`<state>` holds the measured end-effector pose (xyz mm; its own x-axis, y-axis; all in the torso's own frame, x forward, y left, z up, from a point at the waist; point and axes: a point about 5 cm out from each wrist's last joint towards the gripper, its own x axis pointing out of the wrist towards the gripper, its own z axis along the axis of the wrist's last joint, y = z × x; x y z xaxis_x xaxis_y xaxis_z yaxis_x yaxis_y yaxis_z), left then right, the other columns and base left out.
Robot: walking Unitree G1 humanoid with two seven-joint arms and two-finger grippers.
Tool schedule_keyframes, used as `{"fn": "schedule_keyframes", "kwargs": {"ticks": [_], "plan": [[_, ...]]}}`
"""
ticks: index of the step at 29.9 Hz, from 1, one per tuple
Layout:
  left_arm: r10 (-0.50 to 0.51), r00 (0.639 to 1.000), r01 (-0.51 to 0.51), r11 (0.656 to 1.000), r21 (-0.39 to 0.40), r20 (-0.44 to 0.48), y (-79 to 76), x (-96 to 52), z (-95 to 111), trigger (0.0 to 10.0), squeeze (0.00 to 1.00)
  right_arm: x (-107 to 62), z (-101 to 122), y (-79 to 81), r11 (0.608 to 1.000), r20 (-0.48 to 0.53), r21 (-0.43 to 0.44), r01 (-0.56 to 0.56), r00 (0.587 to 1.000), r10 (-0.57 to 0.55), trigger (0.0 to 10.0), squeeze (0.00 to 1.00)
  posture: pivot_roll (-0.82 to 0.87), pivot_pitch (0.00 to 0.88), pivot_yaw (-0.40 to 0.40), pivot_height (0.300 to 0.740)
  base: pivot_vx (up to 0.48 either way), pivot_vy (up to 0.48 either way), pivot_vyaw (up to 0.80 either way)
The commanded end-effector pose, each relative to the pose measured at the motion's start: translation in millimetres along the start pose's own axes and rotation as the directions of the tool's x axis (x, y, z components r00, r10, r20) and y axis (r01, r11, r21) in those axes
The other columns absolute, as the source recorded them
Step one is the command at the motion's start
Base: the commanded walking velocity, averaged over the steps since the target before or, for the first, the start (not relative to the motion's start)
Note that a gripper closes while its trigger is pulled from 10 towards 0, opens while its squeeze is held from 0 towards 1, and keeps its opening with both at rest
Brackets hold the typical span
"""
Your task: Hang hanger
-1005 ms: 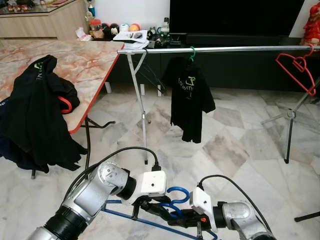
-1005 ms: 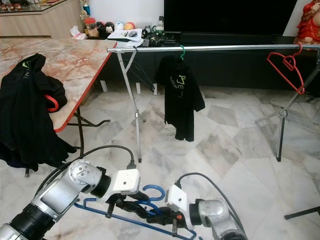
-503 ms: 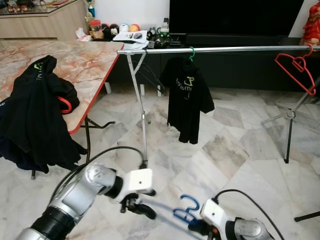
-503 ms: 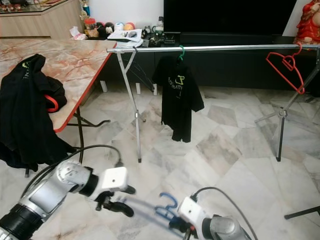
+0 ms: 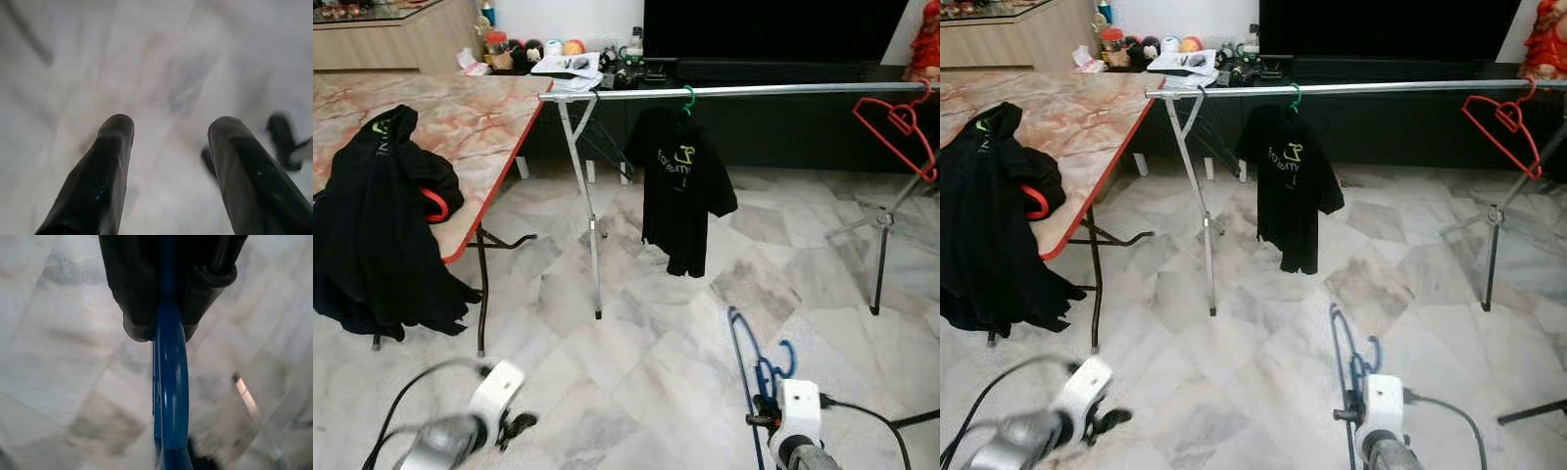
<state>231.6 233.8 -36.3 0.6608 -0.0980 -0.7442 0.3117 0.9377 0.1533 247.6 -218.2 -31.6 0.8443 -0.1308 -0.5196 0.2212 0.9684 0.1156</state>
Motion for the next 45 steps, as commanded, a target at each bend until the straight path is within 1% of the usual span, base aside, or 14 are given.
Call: {"fn": "schedule_keyframes", "kwargs": {"ticks": [1,2,3,4,5,6,8,13,16,19,21,24,27,45], "plan": [[0.036,0.996,-0.042,0.997,-0.064,-0.086,-4.2,-3.9,-30.3,10.0,0.0,-1.4,-0.9,0.4,0.996,0.024,0.073,0.053,0.998,-0.055,1.3,0.0,-0.05,0.117,0.041,0.74,0.0,0.0,0.0],[0.031,0.992,-0.042,0.995,-0.092,-0.123,-9.3,-5.5,-41.8,10.0,0.0,-1.9,-2.0,2.9,0.996,0.03,0.073,0.06,0.998,-0.062,9.6,0.0,-0.06,0.116,0.042,0.74,0.0,0.0,0.0],[0.022,0.986,-0.043,0.991,-0.124,-0.167,-17.2,-7.9,-56.8,10.0,0.0,-2.8,-3.9,6.1,0.995,0.035,0.075,0.066,0.997,-0.069,10.0,0.0,-0.06,0.114,0.044,0.74,0.0,0.0,0.0],[0.022,0.986,-0.043,0.991,-0.124,-0.167,-17.2,-7.9,-56.8,10.0,0.0,-2.8,-3.9,6.1,0.995,0.035,0.075,0.066,0.997,-0.069,10.0,0.0,-0.06,0.114,0.044,0.74,0.0,0.0,0.0],[0.007,0.98,-0.041,0.986,-0.163,-0.201,-26.3,-10.3,-69.8,10.0,0.0,-3.6,-5.5,8.1,0.992,0.039,0.094,0.084,0.995,-0.087,10.0,0.0,-0.06,0.111,0.045,0.74,0.0,0.0,0.0],[0.007,0.98,-0.041,0.986,-0.163,-0.201,-26.3,-10.3,-69.8,10.0,0.0,-3.6,-5.5,8.1,0.992,0.039,0.094,0.084,0.995,-0.087,10.0,0.0,-0.06,0.111,0.045,0.74,0.0,0.0,0.0],[-0.013,0.965,-0.037,0.982,-0.186,-0.262,-39.0,-13.5,-86.4,10.0,0.0,-4.3,-6.0,12.7,0.986,0.052,0.125,0.108,0.992,-0.115,10.0,0.0,-0.07,0.104,0.046,0.74,0.0,0.0,0.0],[-0.026,0.962,-0.03,0.979,-0.2,-0.273,-46.5,-13.3,-90.4,10.0,0.0,-3.9,-1.8,16.9,0.983,0.081,0.136,0.127,0.987,-0.139,10.0,0.0,-0.08,0.094,0.044,0.74,0.0,0.0,0.0],[-0.04,0.963,-0.004,0.987,-0.164,-0.266,-51.0,-9.1,-83.7,10.0,0.0,-2.2,-0.5,18.1,0.977,0.069,0.154,0.147,0.985,-0.159,10.0,0.0,-0.07,0.082,0.045,0.74,0.276,0.0,-0.19],[-0.044,0.965,0.004,0.988,-0.153,-0.259,-51.8,-7.1,-79.8,10.0,0.0,-1.9,-0.8,20.2,0.971,0.063,0.188,0.144,0.985,-0.159,10.0,0.0,-0.07,0.076,0.048,0.74,0.299,0.0,-0.75],[-0.041,0.967,0.003,0.989,-0.15,-0.252,-50.6,-5.2,-75.4,10.0,0.0,-0.9,1.9,25.2,0.974,0.076,0.185,0.132,0.986,-0.149,10.0,0.0,-0.08,0.066,0.056,0.74,0.304,0.0,-0.76],[-0.041,0.965,0.006,0.991,-0.132,-0.26,-51.6,-8.3,-82.4,10.0,0.0,-0.5,2.8,28.9,0.976,0.082,0.177,0.129,0.986,-0.145,10.0,0.0,-0.08,0.058,0.063,0.74,0.308,0.0,-0.78],[-0.057,0.964,0.024,0.992,-0.126,-0.261,-55.3,-8.3,-83.3,10.0,0.0,-0.3,4.0,30.7,0.977,0.092,0.172,0.125,0.986,-0.142,10.0,0.0,-0.08,0.052,0.067,0.74,0.307,0.0,-0.74],[-0.075,0.96,0.043,0.991,-0.123,-0.268,-52.0,-8.5,-82.9,10.0,0.0,0.7,7.4,35.1,0.982,0.113,0.146,0.117,0.984,-0.134,10.0,0.0,-0.1,0.0,0.084,0.74,0.317,0.0,0.0]]}}
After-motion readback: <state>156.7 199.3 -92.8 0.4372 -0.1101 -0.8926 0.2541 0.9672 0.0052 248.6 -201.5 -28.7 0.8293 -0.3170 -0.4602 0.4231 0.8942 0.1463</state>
